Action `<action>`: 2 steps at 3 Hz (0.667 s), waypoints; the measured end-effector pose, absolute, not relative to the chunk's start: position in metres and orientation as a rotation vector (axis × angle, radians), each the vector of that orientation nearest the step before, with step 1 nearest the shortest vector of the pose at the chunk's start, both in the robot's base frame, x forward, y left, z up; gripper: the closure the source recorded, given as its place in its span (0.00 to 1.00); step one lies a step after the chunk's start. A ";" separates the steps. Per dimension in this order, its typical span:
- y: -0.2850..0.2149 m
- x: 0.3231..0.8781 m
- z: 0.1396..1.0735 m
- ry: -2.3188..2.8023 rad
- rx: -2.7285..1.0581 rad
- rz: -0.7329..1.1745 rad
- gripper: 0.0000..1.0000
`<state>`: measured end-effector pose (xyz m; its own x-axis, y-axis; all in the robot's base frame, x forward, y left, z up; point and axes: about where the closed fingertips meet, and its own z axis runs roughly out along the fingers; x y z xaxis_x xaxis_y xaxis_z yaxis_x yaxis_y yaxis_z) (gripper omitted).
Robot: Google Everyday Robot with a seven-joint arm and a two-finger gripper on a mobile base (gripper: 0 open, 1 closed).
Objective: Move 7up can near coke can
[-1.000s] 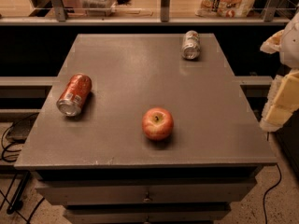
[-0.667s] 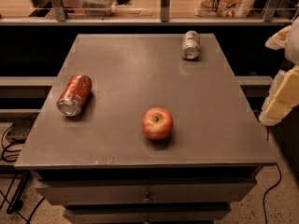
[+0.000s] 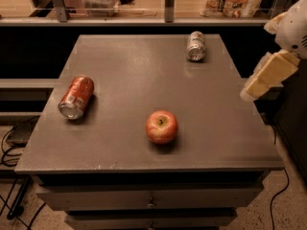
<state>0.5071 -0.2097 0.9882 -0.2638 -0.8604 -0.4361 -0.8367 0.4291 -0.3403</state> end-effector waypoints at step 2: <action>-0.201 0.543 0.995 2.053 -1.318 -0.057 0.00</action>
Offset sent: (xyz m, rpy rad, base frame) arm 0.0216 0.0057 0.0038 0.0452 -0.0565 -0.0214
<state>0.5430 -0.2010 0.9950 -0.2495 -0.8167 -0.5203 -0.7863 0.4845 -0.3833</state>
